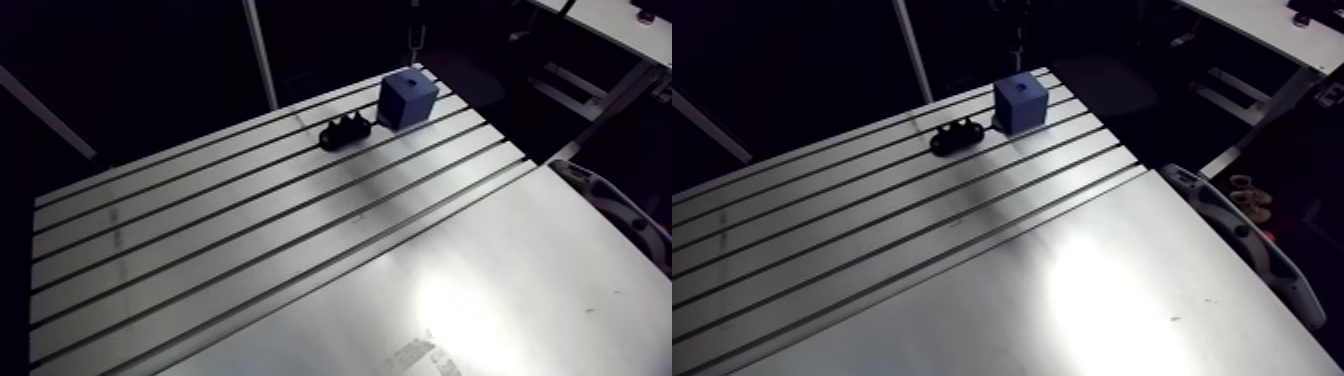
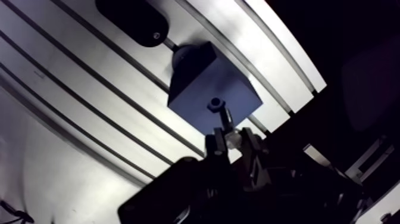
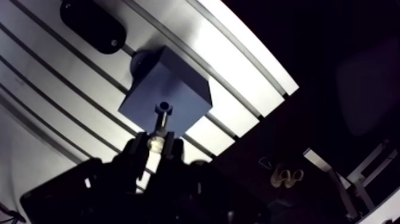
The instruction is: Pick up the M10 bolt and insert it into the hex recess until seated.
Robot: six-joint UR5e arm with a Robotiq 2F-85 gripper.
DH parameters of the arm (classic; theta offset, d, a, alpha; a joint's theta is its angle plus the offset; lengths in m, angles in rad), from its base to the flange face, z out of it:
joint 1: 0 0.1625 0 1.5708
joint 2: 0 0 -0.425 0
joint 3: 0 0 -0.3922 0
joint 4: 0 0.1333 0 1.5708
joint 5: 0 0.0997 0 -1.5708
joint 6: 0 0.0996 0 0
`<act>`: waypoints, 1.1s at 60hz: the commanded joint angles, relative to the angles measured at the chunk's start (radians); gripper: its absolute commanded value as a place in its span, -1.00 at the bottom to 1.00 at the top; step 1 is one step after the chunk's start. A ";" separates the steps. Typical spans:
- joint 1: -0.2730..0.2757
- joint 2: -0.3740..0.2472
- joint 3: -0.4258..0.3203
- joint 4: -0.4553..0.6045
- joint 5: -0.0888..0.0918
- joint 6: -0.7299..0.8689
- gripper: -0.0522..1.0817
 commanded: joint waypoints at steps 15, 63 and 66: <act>0.000 0.005 0.015 -0.004 -0.002 0.000 0.67; -0.008 0.019 0.015 -0.007 -0.003 0.001 0.67; -0.008 0.020 0.015 -0.007 -0.002 0.002 0.67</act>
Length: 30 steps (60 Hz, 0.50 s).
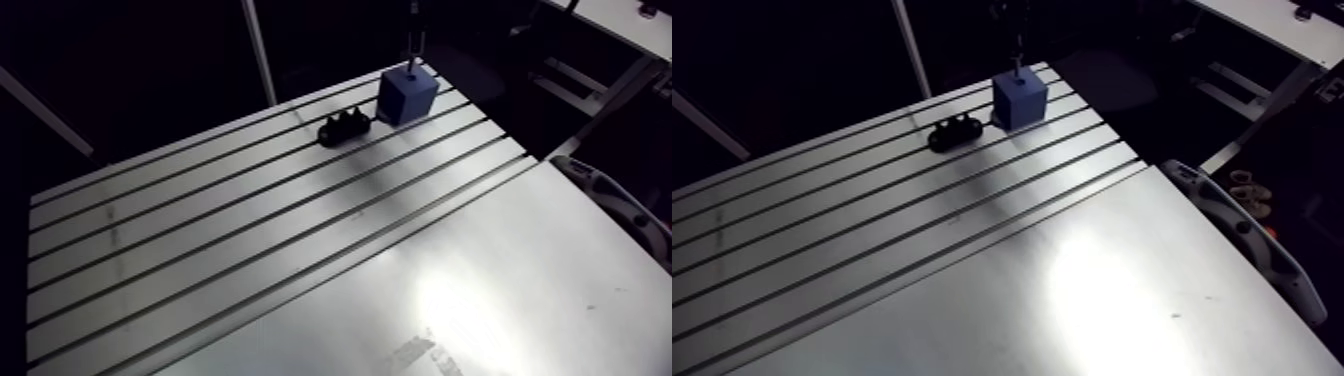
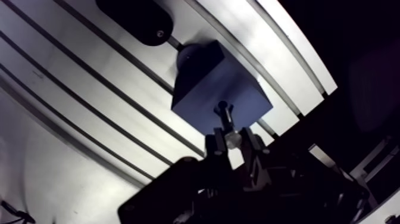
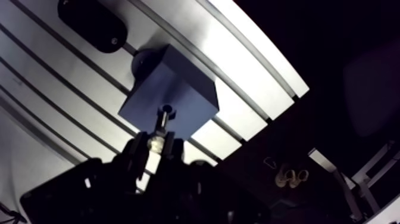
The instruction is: Pick up the M10 bolt and insert it into the hex recess until seated.
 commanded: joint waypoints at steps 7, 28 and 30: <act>-0.004 0.010 -0.001 -0.002 -0.001 0.000 0.67; -0.004 0.012 0.001 -0.002 -0.001 0.000 0.67; -0.004 0.017 -0.001 -0.002 0.000 0.000 0.67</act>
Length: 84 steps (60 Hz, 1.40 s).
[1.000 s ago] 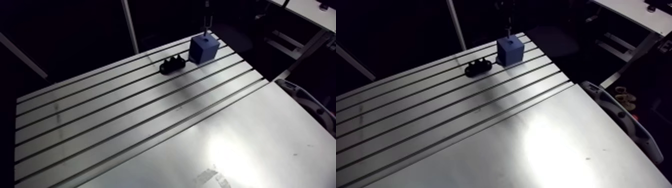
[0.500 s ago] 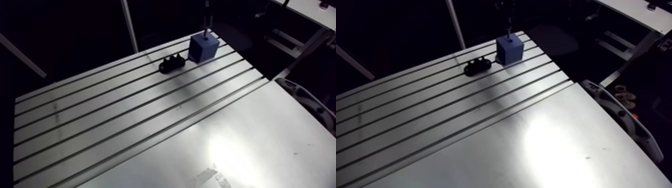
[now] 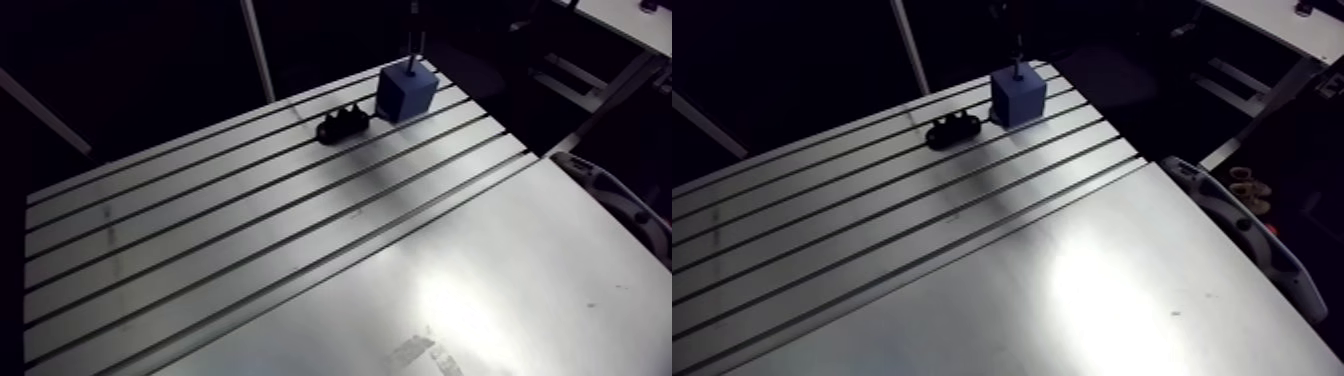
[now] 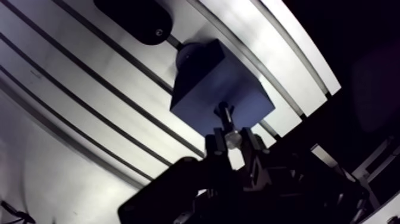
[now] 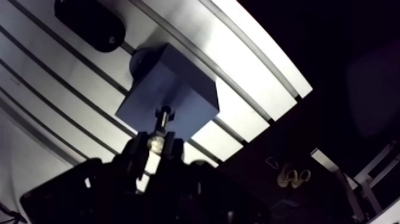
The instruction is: Pick up the M10 bolt and insert it into the hex recess until seated.
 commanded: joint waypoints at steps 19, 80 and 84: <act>0.000 0.009 -0.001 0.000 -0.001 0.000 0.67; -0.002 0.017 -0.004 0.000 -0.001 -0.003 0.67; -0.002 0.015 -0.004 0.000 -0.001 -0.003 0.67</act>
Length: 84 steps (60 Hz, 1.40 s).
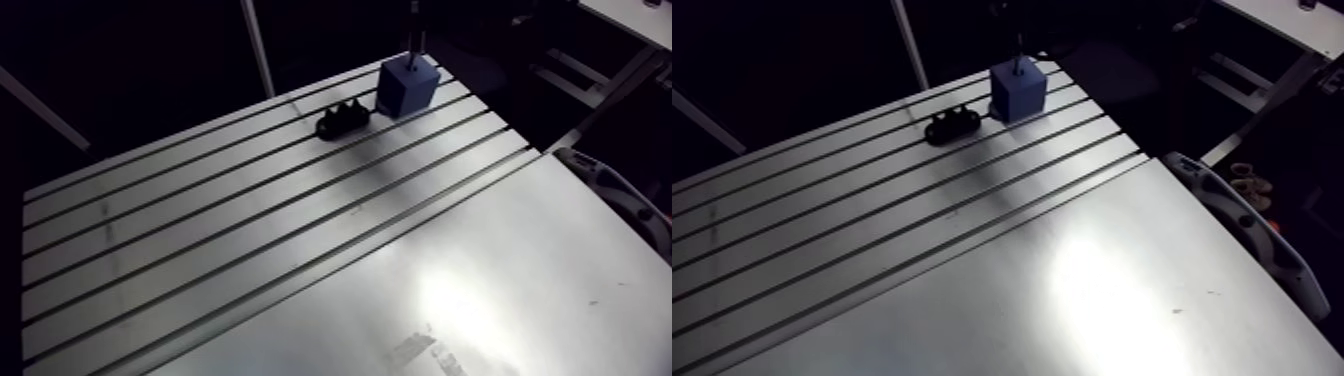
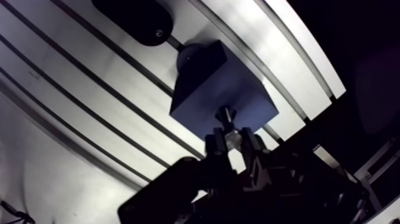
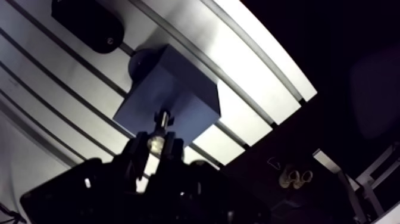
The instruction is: Pick up the M10 bolt and insert it into the hex recess until seated.
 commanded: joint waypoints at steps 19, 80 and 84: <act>-0.001 0.003 -0.002 0.000 0.000 -0.001 0.67; -0.002 0.017 0.001 -0.002 0.000 0.000 0.49; -0.003 0.017 0.001 -0.002 0.005 0.005 -0.14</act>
